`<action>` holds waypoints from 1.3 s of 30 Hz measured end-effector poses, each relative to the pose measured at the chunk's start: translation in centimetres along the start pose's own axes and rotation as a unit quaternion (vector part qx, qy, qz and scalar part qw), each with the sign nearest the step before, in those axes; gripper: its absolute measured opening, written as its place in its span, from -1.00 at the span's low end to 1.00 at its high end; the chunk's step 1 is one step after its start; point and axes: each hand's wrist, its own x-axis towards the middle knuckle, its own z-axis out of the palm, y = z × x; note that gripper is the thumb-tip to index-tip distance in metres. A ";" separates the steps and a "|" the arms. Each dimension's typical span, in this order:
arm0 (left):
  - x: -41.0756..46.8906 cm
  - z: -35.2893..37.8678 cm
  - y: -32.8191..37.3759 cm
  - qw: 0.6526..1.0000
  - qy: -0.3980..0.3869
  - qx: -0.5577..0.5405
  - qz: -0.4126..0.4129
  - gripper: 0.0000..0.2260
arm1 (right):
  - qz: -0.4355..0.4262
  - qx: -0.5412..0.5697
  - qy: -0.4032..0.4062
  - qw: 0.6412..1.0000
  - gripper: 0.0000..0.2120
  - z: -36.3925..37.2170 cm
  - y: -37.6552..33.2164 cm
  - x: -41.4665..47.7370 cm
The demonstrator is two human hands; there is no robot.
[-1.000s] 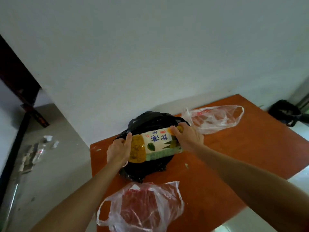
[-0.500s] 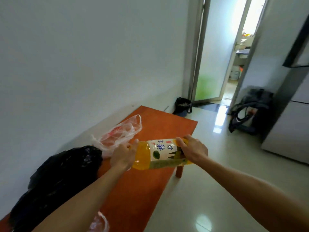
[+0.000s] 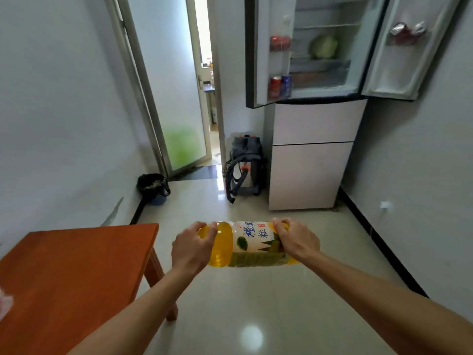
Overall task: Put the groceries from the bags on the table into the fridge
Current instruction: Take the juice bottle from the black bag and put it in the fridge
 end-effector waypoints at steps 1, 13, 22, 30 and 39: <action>2.1 1.7 0.8 1.000 -0.009 -0.002 0.008 -0.58 | 0.009 0.004 0.009 1.000 -0.34 -0.5 0.9 1.6; 27.0 17.0 13.7 0.987 -0.114 -0.040 0.109 -0.57 | 0.132 -0.008 0.120 0.984 -0.45 -9.1 6.6 23.5; 38.3 31.0 24.6 0.973 -0.157 -0.053 0.162 -0.51 | 0.184 -0.011 0.163 0.969 -0.49 -15.4 16.0 39.1; 48.7 41.6 35.4 0.977 -0.147 -0.076 0.132 -0.59 | 0.167 -0.019 0.175 0.970 -0.52 -23.5 22.3 56.9; 64.5 47.3 42.8 0.979 -0.034 -0.158 0.126 -0.62 | 0.047 -0.003 0.214 0.976 -0.56 -31.7 19.6 78.5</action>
